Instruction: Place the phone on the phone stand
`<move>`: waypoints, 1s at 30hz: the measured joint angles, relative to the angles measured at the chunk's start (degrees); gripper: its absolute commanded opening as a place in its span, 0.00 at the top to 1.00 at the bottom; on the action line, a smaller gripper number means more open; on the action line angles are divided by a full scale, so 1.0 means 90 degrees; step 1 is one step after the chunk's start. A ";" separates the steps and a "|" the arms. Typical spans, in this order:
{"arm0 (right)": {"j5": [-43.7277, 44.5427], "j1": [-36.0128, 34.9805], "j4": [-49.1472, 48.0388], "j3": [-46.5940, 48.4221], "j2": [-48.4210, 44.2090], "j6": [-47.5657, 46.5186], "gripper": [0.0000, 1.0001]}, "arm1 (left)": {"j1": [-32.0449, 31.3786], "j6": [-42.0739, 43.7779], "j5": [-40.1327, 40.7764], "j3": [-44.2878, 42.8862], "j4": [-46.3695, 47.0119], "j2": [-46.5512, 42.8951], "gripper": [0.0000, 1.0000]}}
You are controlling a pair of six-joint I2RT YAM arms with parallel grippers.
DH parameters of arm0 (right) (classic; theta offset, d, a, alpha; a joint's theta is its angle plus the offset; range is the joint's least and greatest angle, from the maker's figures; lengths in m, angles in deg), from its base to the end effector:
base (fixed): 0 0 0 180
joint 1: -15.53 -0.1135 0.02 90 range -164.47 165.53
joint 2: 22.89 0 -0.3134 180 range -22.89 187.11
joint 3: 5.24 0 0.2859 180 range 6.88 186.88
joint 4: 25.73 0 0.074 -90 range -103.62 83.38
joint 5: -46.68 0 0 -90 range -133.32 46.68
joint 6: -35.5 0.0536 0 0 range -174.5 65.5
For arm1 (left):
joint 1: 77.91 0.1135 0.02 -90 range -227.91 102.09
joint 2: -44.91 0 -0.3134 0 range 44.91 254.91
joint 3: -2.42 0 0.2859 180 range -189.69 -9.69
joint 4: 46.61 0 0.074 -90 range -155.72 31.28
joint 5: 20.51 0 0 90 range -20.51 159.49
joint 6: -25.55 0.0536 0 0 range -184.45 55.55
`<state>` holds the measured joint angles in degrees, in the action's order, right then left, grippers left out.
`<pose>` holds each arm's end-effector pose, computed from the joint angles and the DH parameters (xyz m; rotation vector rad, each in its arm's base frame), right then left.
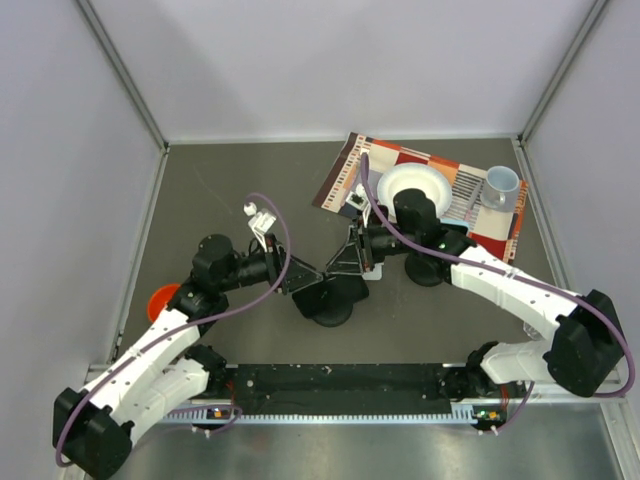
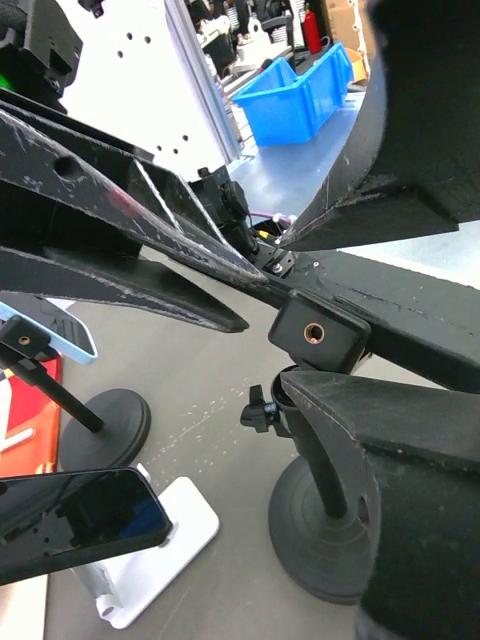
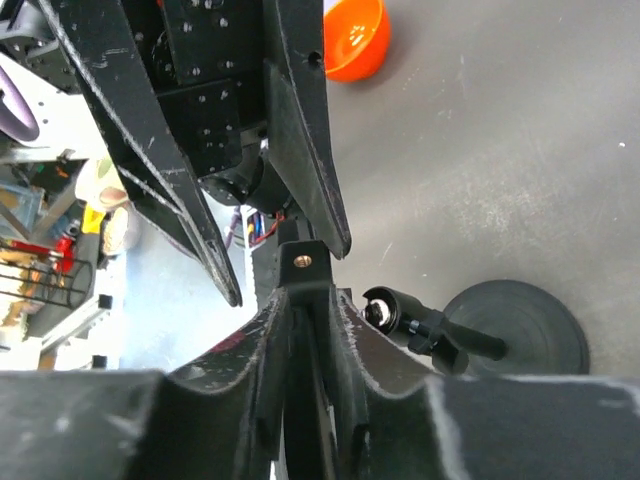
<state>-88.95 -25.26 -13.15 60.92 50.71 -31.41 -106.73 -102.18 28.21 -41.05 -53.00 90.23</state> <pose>0.2171 0.2379 0.3390 -0.9004 1.9085 1.4722 0.1569 -0.1267 0.3107 0.4500 1.8595 -1.4367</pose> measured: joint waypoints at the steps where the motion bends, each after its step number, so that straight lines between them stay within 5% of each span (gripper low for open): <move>1: -0.0027 0.0000 0.0000 -0.0002 0.0000 0.0015 0.97 | 0.0000 -0.0007 -0.0015 0.0000 0.0075 0.0029 0.45; 3: -0.0085 -0.0002 -0.0005 -0.0002 0.0000 0.0039 0.93 | 0.0015 -0.0012 -0.0063 0.0000 0.0192 0.0102 0.41; 4: -0.0083 -0.0002 -0.0015 -0.0002 0.0000 0.0051 0.76 | 0.0019 -0.0012 -0.0090 0.0000 0.0206 0.0126 0.39; 7: -0.0078 0.0000 0.0007 -0.0002 0.0002 0.0066 0.61 | 0.0019 0.0017 -0.0129 0.0000 0.0187 0.0160 0.21; 11: -0.0075 0.0000 0.0034 -0.0002 0.0000 0.0053 0.54 | 0.0034 0.0262 -0.0015 -0.0027 -0.0223 0.0046 0.08; 17: -0.0083 0.0000 0.0529 -0.0002 -0.0206 -0.0119 0.51 | 0.0226 0.0772 0.0471 -0.0270 -0.1460 -0.0648 0.05; 26: -0.0080 0.0000 0.1025 -0.0010 -0.0845 -0.0362 0.50 | 0.0420 0.0580 0.0318 0.0245 -0.1501 -0.1013 0.08; 30: -0.0100 0.0000 0.1103 -0.0119 -0.0884 -0.0444 0.60 | 0.0469 0.0367 0.0403 0.0529 -0.1581 -0.1282 0.14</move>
<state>-89.84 -25.26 -3.22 59.85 42.75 -35.41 -102.51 -98.88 31.84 -36.28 -67.23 78.69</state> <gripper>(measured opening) 0.444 0.907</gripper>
